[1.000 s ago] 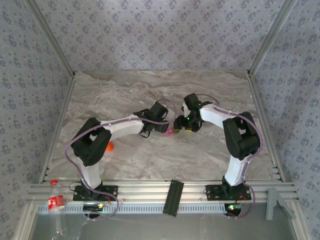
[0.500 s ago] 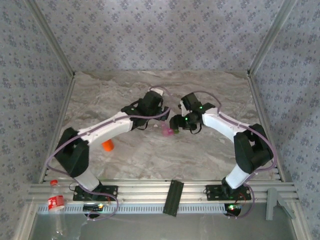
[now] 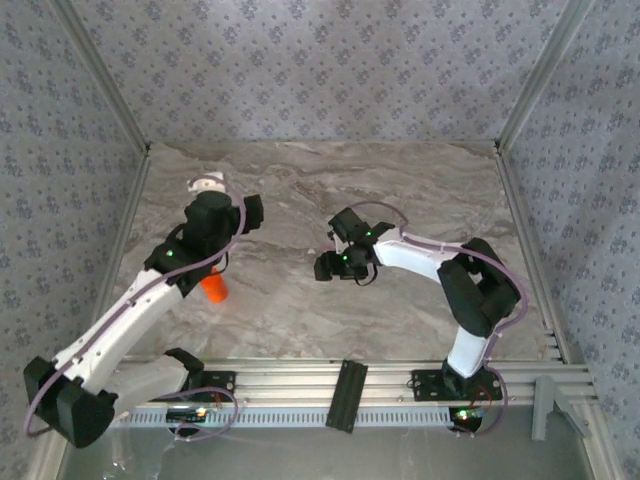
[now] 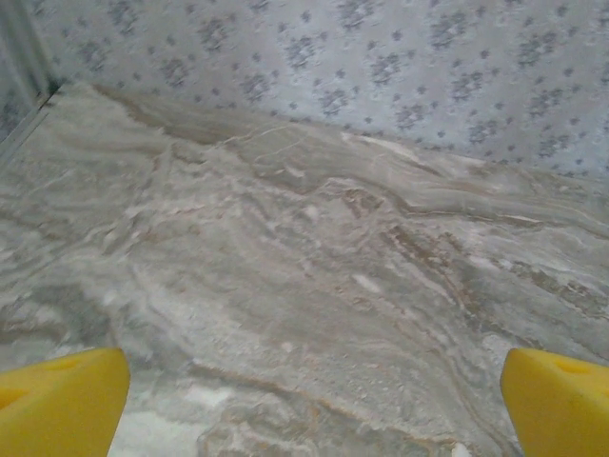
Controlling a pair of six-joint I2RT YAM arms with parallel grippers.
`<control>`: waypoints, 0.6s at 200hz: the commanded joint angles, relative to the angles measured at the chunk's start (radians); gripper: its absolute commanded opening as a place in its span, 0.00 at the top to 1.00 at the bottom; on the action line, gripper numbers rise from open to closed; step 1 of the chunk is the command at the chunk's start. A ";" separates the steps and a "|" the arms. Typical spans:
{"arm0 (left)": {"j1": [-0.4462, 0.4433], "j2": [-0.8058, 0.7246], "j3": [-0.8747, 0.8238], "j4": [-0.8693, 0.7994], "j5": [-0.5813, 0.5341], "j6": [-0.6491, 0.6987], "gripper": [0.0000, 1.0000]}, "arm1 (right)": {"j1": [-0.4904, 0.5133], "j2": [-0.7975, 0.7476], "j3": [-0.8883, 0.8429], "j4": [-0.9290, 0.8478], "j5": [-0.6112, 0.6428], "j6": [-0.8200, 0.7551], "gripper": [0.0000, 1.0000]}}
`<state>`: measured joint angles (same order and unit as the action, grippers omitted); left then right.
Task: Sort the pills into containers
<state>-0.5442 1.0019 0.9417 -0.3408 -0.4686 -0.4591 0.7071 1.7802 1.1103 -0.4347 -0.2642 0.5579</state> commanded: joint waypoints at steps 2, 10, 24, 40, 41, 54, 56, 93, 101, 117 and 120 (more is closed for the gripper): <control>0.024 -0.036 -0.024 -0.041 -0.005 -0.041 0.00 | 0.003 0.035 0.045 0.020 0.020 0.030 0.31; 0.030 -0.041 -0.025 -0.053 -0.005 -0.041 0.00 | 0.003 0.045 0.055 0.019 0.019 0.029 0.31; 0.034 -0.042 -0.028 -0.065 -0.006 -0.041 0.00 | 0.000 0.057 0.073 0.008 0.019 0.022 0.31; 0.039 -0.043 -0.034 -0.066 -0.007 -0.045 0.00 | -0.002 0.069 0.109 -0.004 0.015 0.014 0.31; 0.039 -0.043 -0.035 -0.066 -0.008 -0.045 0.00 | -0.002 0.070 0.111 -0.005 0.015 0.014 0.31; 0.039 -0.043 -0.041 -0.062 -0.009 -0.050 0.00 | -0.006 0.078 0.126 -0.012 0.013 0.008 0.31; 0.039 -0.042 -0.042 -0.060 -0.009 -0.051 0.00 | -0.006 0.078 0.128 -0.014 0.013 0.007 0.31; 0.042 -0.043 -0.057 -0.055 -0.009 -0.061 0.00 | -0.018 0.102 0.153 -0.024 0.005 -0.004 0.32; 0.042 -0.043 -0.059 -0.055 -0.007 -0.061 0.00 | -0.017 0.104 0.153 -0.023 0.003 -0.006 0.32; 0.044 -0.042 -0.059 -0.058 -0.008 -0.064 0.00 | -0.016 0.098 0.148 -0.015 0.001 -0.006 0.32; 0.044 -0.043 -0.057 -0.059 -0.008 -0.064 0.00 | -0.016 0.095 0.145 -0.014 -0.001 -0.006 0.32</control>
<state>-0.5102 0.9749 0.8883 -0.3939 -0.4683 -0.5091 0.6933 1.8687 1.2419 -0.4301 -0.2584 0.5644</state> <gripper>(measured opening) 0.997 0.685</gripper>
